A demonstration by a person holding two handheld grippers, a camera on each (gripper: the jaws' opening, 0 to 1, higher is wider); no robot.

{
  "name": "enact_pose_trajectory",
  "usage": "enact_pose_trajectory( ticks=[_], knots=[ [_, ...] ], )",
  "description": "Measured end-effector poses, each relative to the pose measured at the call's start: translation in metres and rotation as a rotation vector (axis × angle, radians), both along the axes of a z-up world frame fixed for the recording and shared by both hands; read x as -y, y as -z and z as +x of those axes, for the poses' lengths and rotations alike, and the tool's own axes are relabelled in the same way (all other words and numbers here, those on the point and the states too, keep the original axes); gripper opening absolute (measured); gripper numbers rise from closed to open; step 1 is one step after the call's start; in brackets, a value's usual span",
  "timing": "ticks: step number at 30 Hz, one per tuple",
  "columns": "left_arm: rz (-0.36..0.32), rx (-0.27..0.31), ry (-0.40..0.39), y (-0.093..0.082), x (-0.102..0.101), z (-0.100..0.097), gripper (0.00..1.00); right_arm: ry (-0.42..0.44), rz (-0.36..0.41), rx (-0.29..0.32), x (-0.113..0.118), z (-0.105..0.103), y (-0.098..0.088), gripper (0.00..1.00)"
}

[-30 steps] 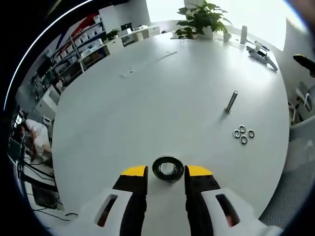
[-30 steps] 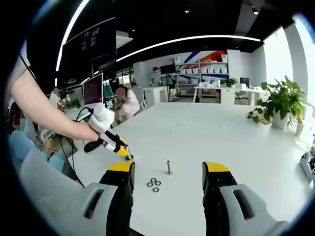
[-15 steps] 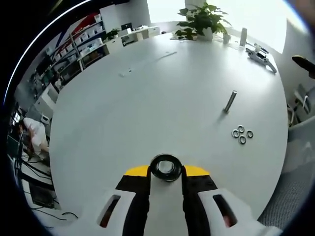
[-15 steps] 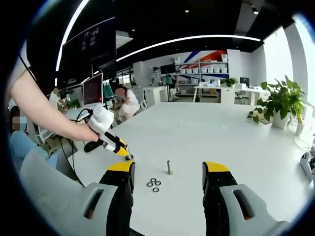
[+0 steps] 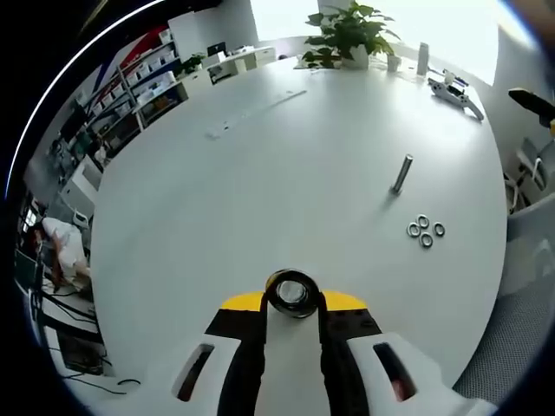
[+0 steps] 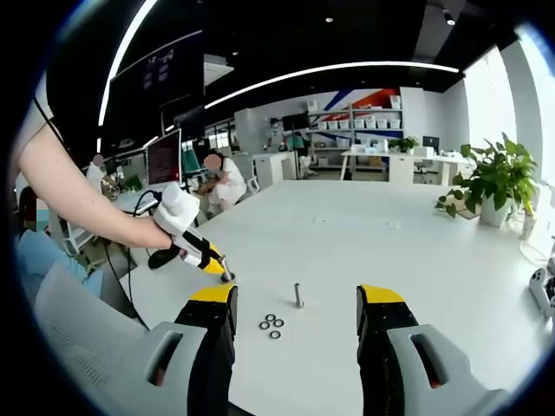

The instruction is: Place the washer onto the threaded stud by aligning its center hole with the stud, sliding it down to the base, and recovering from edge contact or off-axis alignment until the washer reaches the visible bottom stop.

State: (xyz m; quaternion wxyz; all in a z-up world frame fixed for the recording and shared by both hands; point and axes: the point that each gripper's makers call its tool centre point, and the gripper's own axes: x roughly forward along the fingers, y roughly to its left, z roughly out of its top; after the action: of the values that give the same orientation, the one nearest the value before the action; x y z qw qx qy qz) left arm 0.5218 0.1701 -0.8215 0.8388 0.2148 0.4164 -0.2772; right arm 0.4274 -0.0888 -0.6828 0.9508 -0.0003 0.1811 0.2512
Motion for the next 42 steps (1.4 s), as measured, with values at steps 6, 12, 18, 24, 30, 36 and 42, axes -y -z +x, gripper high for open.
enact_pose_trajectory(
  ticks=[6, 12, 18, 24, 30, 36, 42],
  knots=[
    [-0.026, 0.006, -0.005, -0.002, 0.002, 0.001, 0.22, -0.001, -0.001, 0.0, 0.0, -0.001, 0.0, 0.58],
    [-0.057, 0.015, 0.0, -0.005, 0.007, 0.002, 0.23, -0.004, -0.006, -0.003, -0.001, -0.001, 0.001, 0.58],
    [-0.068, 0.022, 0.0, -0.005, 0.003, -0.001, 0.23, -0.003, -0.008, -0.003, 0.0, -0.001, 0.002, 0.58],
    [-0.07, 0.034, 0.0, -0.004, 0.003, 0.0, 0.22, -0.008, -0.012, -0.006, -0.002, -0.002, 0.003, 0.58],
    [-0.061, 0.041, 0.009, -0.005, 0.002, 0.0, 0.22, -0.008, -0.017, -0.006, -0.002, -0.002, 0.003, 0.58],
    [-0.067, 0.063, 0.006, -0.012, 0.001, 0.002, 0.22, -0.007, -0.016, -0.005, -0.001, -0.002, 0.003, 0.58],
    [-0.043, 0.071, 0.029, -0.014, 0.001, 0.002, 0.22, -0.007, -0.016, -0.003, -0.001, -0.001, 0.002, 0.58]
  ],
)
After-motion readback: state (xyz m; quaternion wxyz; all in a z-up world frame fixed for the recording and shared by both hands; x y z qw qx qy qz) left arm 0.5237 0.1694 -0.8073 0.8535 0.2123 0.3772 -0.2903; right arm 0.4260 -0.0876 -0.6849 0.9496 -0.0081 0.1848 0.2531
